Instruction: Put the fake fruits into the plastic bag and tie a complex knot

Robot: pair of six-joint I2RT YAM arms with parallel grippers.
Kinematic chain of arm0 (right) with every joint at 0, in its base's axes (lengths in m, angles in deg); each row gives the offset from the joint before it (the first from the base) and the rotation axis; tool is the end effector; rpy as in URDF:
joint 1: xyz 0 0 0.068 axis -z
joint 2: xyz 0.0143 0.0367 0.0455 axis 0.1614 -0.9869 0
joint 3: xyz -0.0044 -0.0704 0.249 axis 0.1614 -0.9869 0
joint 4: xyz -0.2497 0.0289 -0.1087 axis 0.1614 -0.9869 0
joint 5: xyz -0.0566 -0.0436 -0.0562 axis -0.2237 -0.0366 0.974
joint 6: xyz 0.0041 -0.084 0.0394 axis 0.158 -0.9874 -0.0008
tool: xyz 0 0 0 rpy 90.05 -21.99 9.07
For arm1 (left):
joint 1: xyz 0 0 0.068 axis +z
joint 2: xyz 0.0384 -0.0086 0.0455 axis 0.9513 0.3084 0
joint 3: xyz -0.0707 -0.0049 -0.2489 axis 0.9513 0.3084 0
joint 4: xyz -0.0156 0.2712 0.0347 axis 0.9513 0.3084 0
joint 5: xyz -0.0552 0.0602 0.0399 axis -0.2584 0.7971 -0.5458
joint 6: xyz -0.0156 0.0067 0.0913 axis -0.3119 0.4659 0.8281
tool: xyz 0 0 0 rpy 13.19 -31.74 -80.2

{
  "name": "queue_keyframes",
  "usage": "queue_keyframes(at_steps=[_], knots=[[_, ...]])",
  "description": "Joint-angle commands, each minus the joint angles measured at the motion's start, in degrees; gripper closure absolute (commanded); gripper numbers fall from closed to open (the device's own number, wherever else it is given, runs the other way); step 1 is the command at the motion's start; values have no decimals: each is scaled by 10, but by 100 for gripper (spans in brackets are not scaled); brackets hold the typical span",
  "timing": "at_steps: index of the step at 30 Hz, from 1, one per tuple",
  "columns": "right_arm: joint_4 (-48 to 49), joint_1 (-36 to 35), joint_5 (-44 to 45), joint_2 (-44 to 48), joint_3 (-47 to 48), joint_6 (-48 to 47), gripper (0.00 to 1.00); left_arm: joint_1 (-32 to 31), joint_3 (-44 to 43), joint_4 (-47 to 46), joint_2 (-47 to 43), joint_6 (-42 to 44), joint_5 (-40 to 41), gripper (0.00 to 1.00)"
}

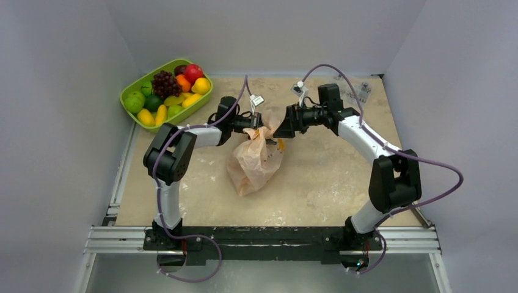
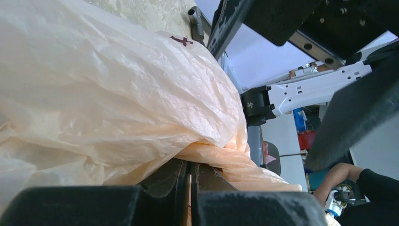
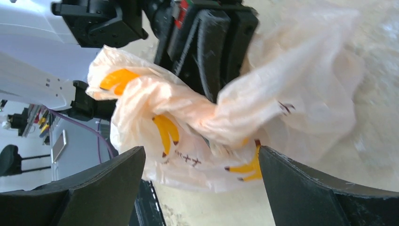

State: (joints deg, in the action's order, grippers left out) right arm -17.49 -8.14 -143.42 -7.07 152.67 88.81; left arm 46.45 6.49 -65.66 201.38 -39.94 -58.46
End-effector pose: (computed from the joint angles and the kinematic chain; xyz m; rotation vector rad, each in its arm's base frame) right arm 0.3541 0.1818 0.2382 -0.7009 2.0974 1.2843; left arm 0.3665 -0.2610 0.1507 0.5538 2.1192 -1.8954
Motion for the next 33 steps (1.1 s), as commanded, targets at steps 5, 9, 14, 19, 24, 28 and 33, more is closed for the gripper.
queue_keyframes(at_steps=[5, 9, 14, 19, 24, 28, 33], knots=[[-120, 42, 15, 52, -6, -70, 43, -1, -18, -33, 5, -5, -8, 100], [-74, 42, 7, 62, -41, -46, 68, -3, -18, -34, 4, -5, -7, 100], [1, 26, 5, 31, -43, 5, 67, -9, -20, -30, -3, -2, -9, 100], [40, 3, 16, 5, -36, 14, 65, -10, -21, -25, -6, 0, -7, 100], [34, -14, 34, -12, -23, -16, 60, -11, -22, -20, -9, 3, -6, 100], [20, -22, 57, -13, -10, -59, 58, -12, -23, -18, -11, 4, -8, 100], [15, -27, 66, -14, -1, -74, 76, -13, -25, -10, -12, 8, -8, 100]])
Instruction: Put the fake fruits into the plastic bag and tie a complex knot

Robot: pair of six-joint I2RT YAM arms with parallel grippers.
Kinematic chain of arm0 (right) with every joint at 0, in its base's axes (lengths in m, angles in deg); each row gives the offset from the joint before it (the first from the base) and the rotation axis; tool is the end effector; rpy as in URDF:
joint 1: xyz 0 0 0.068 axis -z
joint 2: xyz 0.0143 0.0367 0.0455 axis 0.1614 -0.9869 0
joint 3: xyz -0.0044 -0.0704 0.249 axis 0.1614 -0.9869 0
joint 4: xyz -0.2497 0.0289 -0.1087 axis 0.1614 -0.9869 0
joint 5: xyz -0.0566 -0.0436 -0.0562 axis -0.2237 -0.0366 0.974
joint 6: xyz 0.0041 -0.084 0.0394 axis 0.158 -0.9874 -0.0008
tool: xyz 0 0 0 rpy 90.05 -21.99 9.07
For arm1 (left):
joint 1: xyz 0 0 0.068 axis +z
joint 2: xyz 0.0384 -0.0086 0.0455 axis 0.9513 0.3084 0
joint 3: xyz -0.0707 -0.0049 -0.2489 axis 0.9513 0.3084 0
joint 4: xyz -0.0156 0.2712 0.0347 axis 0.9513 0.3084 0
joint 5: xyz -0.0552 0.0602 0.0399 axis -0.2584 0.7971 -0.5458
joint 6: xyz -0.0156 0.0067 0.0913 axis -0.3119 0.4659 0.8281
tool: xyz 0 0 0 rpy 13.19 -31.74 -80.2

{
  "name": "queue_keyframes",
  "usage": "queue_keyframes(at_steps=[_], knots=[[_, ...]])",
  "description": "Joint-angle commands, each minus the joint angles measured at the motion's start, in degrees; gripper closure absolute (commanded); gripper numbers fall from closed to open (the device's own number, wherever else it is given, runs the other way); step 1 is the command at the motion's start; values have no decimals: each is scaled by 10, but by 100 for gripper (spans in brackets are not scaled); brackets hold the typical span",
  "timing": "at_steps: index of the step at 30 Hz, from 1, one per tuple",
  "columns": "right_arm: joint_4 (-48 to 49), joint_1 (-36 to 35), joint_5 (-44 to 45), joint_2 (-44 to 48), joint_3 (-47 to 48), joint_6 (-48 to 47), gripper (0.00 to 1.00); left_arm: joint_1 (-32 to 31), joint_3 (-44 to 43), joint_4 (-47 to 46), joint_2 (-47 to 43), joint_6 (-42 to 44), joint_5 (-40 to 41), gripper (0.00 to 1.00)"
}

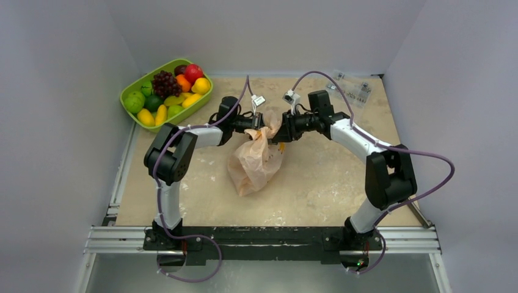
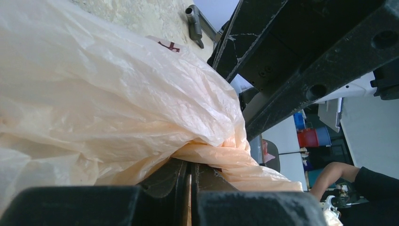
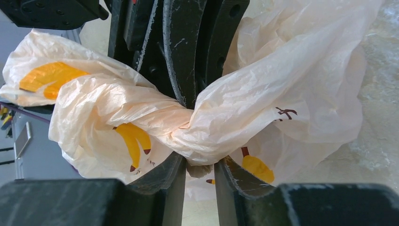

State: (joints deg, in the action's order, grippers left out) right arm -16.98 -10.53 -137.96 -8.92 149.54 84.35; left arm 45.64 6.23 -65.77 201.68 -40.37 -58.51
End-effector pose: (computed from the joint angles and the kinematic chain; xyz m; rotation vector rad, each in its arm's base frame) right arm 0.3490 0.1920 0.2036 -0.7534 2.1610 1.1781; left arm 0.3637 -0.2666 0.1501 0.5647 2.1245 -1.9074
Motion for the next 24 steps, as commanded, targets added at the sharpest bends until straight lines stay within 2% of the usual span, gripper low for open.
queue_keyframes(at_steps=[1, 4, 7, 9, 15, 19, 21, 24], knots=[[9, -4, 7, 5, 31, -29, 78, -5, -23, -4, -15, 17, -7, 100], [6, -3, -15, 6, 34, -29, 81, -5, -22, 20, -21, 39, -9, 100], [4, -2, -24, 8, 34, -29, 100, -5, -19, 29, -26, 50, -12, 100], [1, 2, -33, 10, 35, -29, 100, -4, -16, 40, -31, 62, -16, 100], [-12, 5, -40, 12, 34, -54, 100, 9, -8, 80, -43, 104, -17, 77], [-7, 4, -43, 16, 30, -51, 100, 10, -7, 91, -52, 116, -17, 70], [-7, 4, -45, 16, 30, -49, 100, 10, -6, 96, -55, 123, -15, 73], [-7, 4, -49, 14, 29, -47, 100, 9, -2, 82, -56, 124, -12, 92]])
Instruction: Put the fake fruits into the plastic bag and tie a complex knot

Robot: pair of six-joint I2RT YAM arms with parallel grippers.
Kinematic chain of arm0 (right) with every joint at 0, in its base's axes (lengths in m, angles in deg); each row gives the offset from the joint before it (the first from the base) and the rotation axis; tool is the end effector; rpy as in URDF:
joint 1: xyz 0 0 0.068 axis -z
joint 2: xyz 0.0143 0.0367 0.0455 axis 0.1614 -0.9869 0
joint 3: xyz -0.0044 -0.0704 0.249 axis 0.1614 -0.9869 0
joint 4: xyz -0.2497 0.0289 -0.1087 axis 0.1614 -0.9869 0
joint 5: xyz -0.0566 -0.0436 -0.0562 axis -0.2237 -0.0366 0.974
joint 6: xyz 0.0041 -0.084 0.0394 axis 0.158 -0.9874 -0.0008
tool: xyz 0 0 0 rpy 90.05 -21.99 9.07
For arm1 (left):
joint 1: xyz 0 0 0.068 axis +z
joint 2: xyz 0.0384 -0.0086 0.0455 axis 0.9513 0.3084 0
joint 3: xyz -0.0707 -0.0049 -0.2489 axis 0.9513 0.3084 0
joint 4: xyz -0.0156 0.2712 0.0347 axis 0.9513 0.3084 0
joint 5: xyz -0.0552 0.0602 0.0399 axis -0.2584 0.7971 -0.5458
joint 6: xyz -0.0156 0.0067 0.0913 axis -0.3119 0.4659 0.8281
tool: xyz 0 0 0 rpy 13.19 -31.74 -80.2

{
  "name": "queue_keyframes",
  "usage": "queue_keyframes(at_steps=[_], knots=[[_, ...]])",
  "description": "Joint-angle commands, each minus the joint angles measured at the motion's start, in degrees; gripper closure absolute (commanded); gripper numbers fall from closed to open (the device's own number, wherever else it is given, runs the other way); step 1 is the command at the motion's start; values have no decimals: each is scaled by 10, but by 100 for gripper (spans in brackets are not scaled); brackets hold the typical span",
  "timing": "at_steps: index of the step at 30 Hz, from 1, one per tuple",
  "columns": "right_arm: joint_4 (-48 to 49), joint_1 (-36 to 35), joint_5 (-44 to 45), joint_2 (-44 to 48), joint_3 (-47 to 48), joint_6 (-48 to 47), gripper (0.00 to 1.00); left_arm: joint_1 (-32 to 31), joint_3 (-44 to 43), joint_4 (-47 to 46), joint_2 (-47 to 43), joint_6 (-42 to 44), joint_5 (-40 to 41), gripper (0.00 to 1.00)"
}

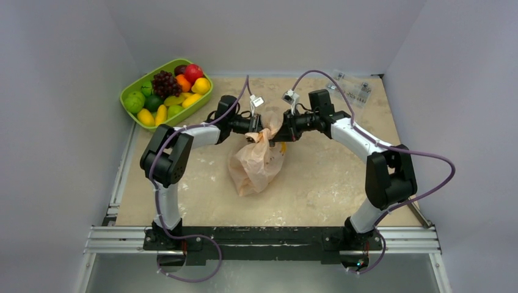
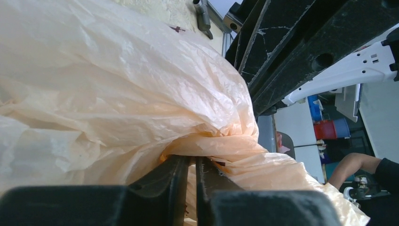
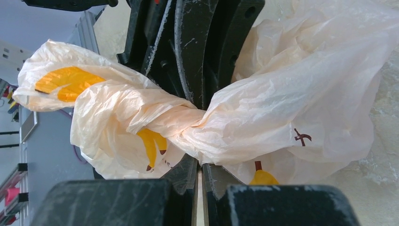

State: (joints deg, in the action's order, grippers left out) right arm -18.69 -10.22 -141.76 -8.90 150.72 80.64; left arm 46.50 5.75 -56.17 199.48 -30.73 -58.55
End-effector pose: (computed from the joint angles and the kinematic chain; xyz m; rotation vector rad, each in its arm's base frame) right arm 0.3464 0.1926 0.2111 -0.8381 2.1016 1.2210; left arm 0.3616 -0.2583 0.1525 0.6315 2.1307 -1.8368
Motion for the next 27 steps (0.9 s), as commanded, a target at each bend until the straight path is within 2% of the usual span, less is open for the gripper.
queue_keyframes(at_steps=[1, 2, 4, 5, 8, 9, 12, 14, 16, 18, 24, 27], knots=[[11, 1, -12, 14, 17, -7, 100, -1, 3, -27, -34, 23, -13, 99], [16, 1, -10, 12, 16, -2, 99, -2, 3, -36, -32, 16, -15, 100], [24, 0, -8, 8, 15, 17, 82, -4, 2, -56, -29, 2, -21, 100], [27, 0, -5, 5, 15, 23, 76, -5, 2, -66, -29, -3, -23, 100], [34, 0, -2, -1, 16, 28, 74, -7, 2, -70, -32, -4, -23, 100], [32, 0, -2, -5, 17, 28, 74, -7, 3, -72, -33, -5, -23, 100], [18, -1, -15, -6, 21, 14, 100, -7, 5, -73, -37, -7, -25, 100], [15, 1, -15, -1, 19, 9, 100, -5, 11, -59, -46, 3, -23, 99], [-2, 4, -14, 3, 23, -11, 100, 5, 21, -24, -60, 31, -14, 84], [-17, 7, -11, 6, 27, -29, 100, 24, 30, 34, -81, 77, -1, 74], [-25, 6, -1, 14, 25, -42, 100, 102, 28, 256, -154, 232, 40, 52], [-30, 6, 6, 13, 32, -41, 100, 124, -10, 408, -200, 359, 62, 44]])
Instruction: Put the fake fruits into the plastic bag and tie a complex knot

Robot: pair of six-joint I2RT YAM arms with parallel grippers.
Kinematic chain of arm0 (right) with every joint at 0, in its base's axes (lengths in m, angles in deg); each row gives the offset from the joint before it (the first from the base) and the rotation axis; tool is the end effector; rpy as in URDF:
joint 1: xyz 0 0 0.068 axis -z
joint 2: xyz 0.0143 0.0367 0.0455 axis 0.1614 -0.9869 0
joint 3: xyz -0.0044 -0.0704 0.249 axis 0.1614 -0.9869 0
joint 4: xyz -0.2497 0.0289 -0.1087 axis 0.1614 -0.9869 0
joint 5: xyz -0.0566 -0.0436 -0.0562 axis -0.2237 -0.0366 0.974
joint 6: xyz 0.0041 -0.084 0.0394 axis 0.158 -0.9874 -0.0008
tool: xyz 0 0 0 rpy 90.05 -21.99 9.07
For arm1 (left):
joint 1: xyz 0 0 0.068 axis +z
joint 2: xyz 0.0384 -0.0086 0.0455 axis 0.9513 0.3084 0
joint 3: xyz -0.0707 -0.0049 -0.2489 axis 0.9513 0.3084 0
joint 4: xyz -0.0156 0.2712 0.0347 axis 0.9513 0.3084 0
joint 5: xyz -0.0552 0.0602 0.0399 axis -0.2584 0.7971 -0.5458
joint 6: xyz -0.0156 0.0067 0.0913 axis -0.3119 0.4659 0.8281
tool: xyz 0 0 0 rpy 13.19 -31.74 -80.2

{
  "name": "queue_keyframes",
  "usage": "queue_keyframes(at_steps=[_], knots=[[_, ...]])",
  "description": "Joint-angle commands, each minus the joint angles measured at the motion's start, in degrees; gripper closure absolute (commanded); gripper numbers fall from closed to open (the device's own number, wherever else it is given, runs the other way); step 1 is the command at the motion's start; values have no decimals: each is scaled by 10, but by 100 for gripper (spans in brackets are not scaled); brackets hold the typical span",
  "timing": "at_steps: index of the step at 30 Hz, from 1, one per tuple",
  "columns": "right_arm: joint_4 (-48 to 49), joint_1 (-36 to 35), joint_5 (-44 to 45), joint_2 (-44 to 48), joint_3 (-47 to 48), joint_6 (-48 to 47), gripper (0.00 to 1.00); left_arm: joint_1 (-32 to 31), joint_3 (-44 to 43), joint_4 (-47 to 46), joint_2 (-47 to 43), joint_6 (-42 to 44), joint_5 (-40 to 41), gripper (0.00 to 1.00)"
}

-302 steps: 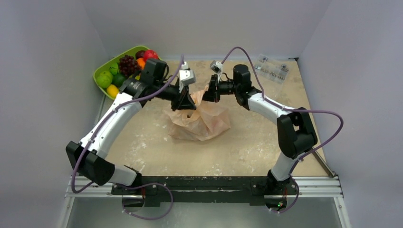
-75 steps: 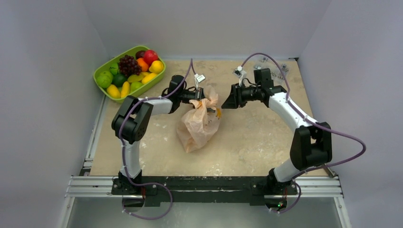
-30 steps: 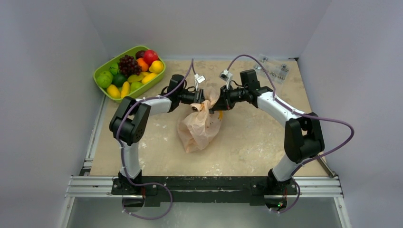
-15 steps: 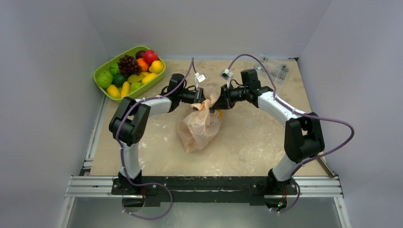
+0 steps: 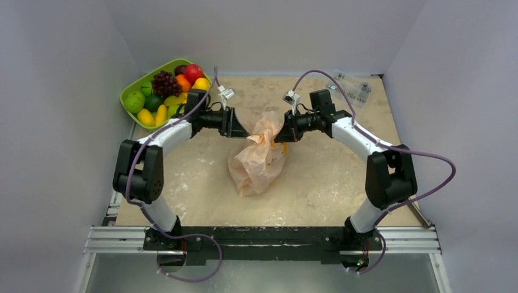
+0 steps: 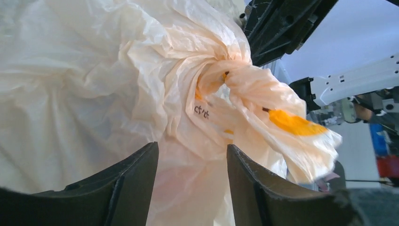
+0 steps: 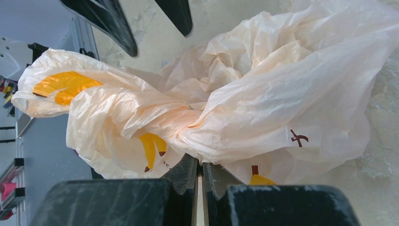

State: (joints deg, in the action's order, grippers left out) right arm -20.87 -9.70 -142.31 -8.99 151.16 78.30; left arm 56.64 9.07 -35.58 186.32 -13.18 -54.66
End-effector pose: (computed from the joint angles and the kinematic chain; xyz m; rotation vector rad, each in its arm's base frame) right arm 0.3456 0.1891 0.2103 -0.8620 2.1037 1.2165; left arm 0.3637 -0.1778 0.1892 0.5637 2.1288 -1.5610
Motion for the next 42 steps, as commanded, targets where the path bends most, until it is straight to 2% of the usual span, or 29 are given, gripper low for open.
queue_keyframes(at_steps=[1, 4, 5, 6, 8, 11, 17, 19, 22, 27, 29, 30, 31, 32, 34, 37, 42], knots=[[-13, 1, 12, 13, 31, -19, 100, 31, -55, 247, -86, 240, 27, 41], [-19, 1, 12, 17, 37, -20, 100, 37, -97, 388, -137, 436, 60, 27], [-23, 1, 12, 17, 39, -23, 100, 36, -111, 423, -150, 475, 68, 14], [-28, 1, 11, 17, 41, -24, 100, 32, -116, 435, -163, 492, 76, 10], [-37, 1, 7, 17, 43, -30, 100, 12, -132, 445, -183, 518, 114, 9], [-47, 1, 4, 17, 43, -34, 100, -51, -140, 441, -201, 555, 203, 8], [-63, -5, 7, 17, 48, -46, 100, -146, -154, 396, -185, 587, 327, 12], [-68, -7, 7, 17, 51, -51, 100, -169, -179, 418, -165, 606, 351, 16], [-70, -7, 11, 19, 52, -53, 100, -184, -212, 424, -140, 598, 358, 29], [-90, -8, 17, 22, 60, -74, 100, -185, -228, 405, -120, 567, 367, 63], [-101, -8, 15, 21, 65, -84, 100, -185, -229, 412, -118, 567, 348, 66], [-106, -7, 14, 22, 67, -86, 100, -184, -225, 417, -117, 568, 336, 77], [-111, -7, 17, 22, 69, -90, 100, -180, -219, 417, -114, 558, 334, 96], [-116, -6, 24, 24, 69, -96, 100, -170, -215, 415, -108, 538, 331, 100], [-138, -3, 43, 30, 69, -117, 100, -134, -218, 431, -95, 507, 301, 100], [-187, 10, 67, 36, 69, -168, 100, -87, -199, 419, -94, 476, 322, 100], [-256, 41, 104, 41, 64, -247, 100, -42, -167, 399, -102, 463, 367, 100]])
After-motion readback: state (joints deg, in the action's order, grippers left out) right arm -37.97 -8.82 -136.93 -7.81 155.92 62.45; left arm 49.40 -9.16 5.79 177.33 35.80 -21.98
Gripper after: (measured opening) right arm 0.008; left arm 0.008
